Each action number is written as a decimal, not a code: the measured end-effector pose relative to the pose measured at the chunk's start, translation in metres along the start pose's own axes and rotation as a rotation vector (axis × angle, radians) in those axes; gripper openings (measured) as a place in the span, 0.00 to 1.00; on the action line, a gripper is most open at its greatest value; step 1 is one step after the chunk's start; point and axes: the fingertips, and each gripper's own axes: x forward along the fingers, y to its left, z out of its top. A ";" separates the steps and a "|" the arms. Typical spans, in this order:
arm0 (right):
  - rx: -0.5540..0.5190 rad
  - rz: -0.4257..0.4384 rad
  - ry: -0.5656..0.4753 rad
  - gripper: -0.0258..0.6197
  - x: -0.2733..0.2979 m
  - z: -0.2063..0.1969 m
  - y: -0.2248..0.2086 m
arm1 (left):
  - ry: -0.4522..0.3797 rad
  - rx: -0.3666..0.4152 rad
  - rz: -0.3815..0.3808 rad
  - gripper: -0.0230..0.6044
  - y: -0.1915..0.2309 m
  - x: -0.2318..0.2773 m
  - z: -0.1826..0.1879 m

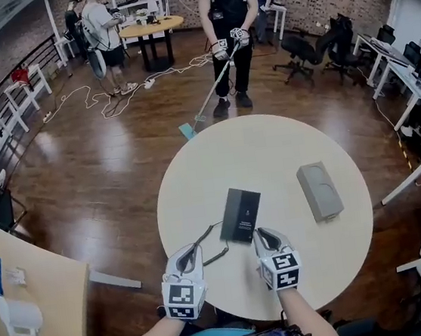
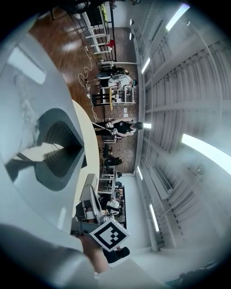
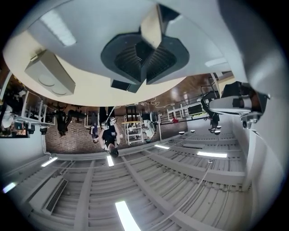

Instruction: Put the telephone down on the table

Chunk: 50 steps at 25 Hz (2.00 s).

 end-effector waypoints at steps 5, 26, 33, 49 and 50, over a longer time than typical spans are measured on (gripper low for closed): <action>0.151 0.100 0.142 0.26 0.045 -0.042 -0.039 | 0.021 0.023 -0.030 0.06 -0.002 0.040 -0.005; 0.464 0.490 0.345 0.44 0.141 -0.096 -0.058 | 0.155 -0.056 0.024 0.06 0.025 0.053 -0.061; 0.448 0.545 0.430 0.44 0.146 -0.101 -0.043 | 0.172 -0.080 0.069 0.06 0.042 0.040 -0.067; 0.859 0.654 0.240 0.28 0.115 -0.099 -0.032 | 0.135 -0.100 0.001 0.06 0.033 0.032 -0.059; 0.888 0.656 0.214 0.27 0.112 -0.097 -0.031 | 0.132 -0.103 0.003 0.06 0.034 0.031 -0.057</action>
